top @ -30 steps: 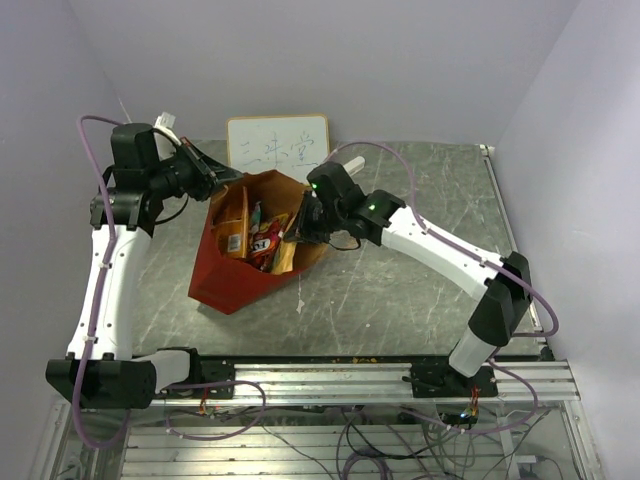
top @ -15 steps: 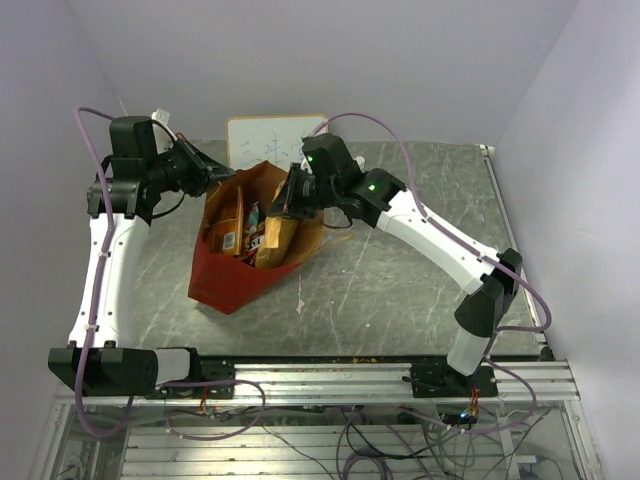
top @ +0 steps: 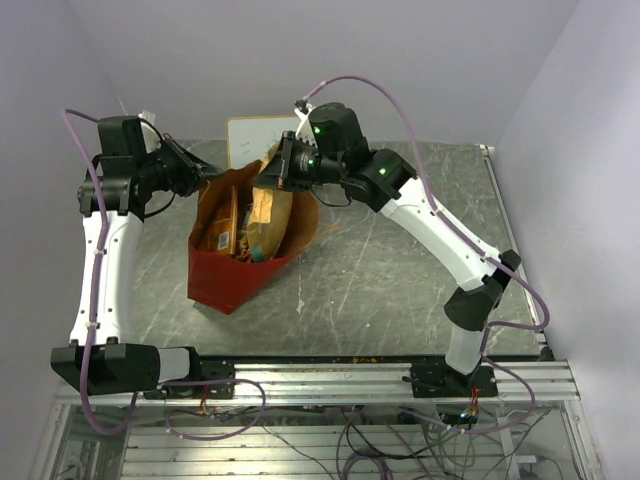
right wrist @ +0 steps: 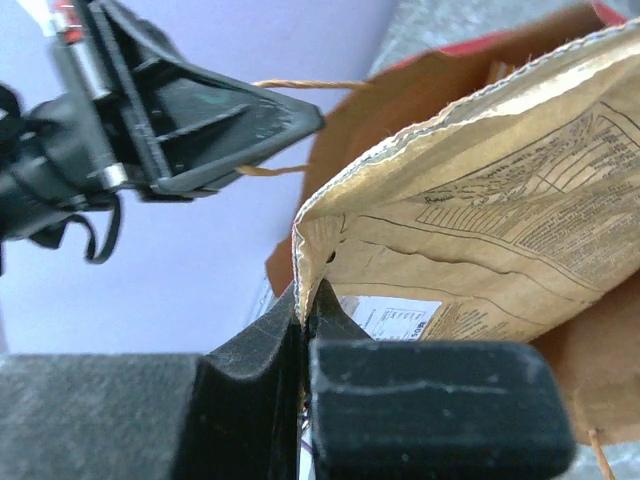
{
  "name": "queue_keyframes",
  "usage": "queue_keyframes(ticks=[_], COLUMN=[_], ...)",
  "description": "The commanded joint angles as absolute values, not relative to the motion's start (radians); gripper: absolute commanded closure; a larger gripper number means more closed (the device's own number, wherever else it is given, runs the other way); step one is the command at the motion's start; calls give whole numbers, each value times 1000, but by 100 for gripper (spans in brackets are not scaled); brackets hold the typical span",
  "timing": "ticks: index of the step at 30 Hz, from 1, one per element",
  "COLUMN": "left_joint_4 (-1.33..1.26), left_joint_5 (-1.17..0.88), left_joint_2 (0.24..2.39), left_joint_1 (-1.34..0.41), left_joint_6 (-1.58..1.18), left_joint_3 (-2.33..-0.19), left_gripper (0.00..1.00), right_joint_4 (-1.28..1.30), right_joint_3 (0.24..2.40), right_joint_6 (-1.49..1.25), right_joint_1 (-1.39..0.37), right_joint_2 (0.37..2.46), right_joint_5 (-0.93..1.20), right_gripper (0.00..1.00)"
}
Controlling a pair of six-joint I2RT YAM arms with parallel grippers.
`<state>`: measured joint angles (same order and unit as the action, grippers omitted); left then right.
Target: Take the snacks out of the paper bag
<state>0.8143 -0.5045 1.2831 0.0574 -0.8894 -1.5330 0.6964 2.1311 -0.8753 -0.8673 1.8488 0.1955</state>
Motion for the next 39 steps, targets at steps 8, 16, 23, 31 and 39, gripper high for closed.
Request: queue_keyframes(ticks=[8, 16, 23, 31, 39], left_joint_4=[798, 804, 812, 842, 840], left_joint_5=[-513, -518, -532, -548, -558], left_joint_2=[1301, 1326, 1338, 1341, 1342], left_joint_1=[79, 101, 123, 147, 152], left_joint_6=[-880, -864, -847, -820, -818], left_joint_3=[-1615, -1630, -1639, -1658, -1653], left_gripper=[93, 93, 93, 93, 93], right_joint_4=[523, 512, 607, 806, 861], right_joint_3=[2220, 2224, 2207, 2039, 1690], right_joint_6=[-684, -682, -602, -423, -393], right_joint_1=[-785, -569, -444, -404, -402], right_joint_2=[1742, 1643, 1558, 1443, 1332], right_joint_5=[292, 337, 268, -23, -15], right_gripper=[100, 100, 100, 100, 100])
